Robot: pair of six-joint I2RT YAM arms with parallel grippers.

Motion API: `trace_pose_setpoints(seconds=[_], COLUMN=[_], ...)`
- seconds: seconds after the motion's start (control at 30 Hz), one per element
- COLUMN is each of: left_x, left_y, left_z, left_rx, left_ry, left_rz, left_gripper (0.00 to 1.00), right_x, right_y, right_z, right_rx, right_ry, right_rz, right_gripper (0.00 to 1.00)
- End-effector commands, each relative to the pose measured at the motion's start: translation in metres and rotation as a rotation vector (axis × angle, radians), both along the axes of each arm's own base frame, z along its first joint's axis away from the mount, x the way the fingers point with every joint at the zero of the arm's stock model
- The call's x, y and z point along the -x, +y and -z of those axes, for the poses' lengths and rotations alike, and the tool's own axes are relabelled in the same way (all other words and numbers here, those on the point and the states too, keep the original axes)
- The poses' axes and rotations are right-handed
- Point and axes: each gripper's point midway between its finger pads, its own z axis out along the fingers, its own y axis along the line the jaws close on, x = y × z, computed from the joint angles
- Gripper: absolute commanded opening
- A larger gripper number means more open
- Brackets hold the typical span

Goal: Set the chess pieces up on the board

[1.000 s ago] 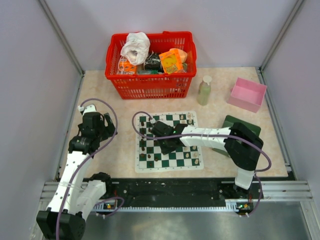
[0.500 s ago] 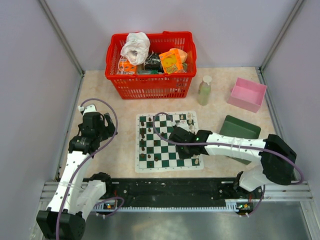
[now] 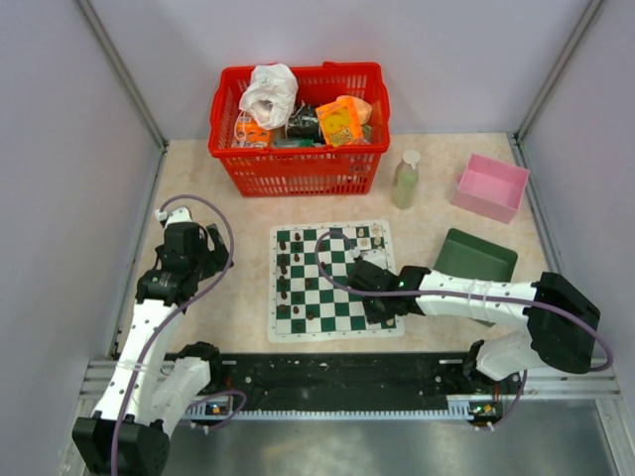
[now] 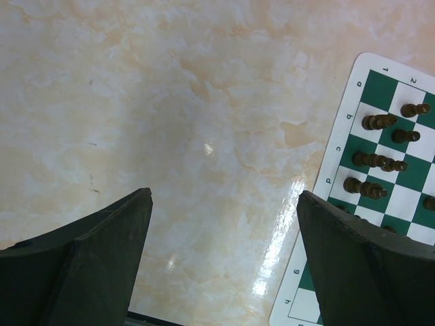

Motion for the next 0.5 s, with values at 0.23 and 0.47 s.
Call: trace_pose_setpoints(seconds=[0.23,0.47], left_x=[-0.007,-0.007], left_y=[-0.002,-0.002], left_z=[-0.006,-0.006], left_rx=[0.006,0.005], left_ry=[-0.038,-0.037], left_rz=[0.01,0.006], left_gripper=[0.93,0.93], right_x=[0.0,0.003], right_y=[-0.002,-0.004], right_z=[0.01,0.016], right_rx=[0.023,0.036], right_ry=[-0.013,0.004], right_rz=[-0.005,-0.011], right_gripper=[0.11,0.11])
